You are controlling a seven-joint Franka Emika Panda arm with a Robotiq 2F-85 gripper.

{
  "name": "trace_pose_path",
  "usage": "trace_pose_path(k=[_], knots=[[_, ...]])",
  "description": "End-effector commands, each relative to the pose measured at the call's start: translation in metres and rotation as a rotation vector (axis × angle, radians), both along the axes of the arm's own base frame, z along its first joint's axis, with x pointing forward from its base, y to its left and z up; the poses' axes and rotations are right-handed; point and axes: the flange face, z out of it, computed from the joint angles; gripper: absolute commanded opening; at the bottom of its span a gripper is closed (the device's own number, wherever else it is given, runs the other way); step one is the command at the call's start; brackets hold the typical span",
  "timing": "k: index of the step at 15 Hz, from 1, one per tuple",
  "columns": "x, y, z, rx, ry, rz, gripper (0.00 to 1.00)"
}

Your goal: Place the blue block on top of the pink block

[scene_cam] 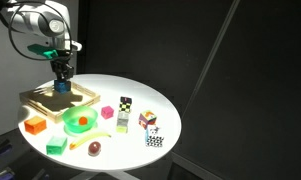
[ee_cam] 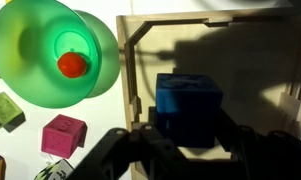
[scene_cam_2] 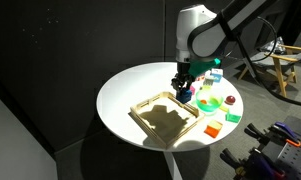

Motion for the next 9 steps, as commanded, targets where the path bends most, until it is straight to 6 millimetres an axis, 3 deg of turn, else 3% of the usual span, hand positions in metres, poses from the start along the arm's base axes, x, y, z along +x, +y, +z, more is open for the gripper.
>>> trace_pose_path(k=[1,9], knots=[[-0.01,-0.024,0.011,0.014,-0.021,-0.06,0.32],[-0.009,-0.085,0.014,0.02,-0.058,-0.184,0.32]])
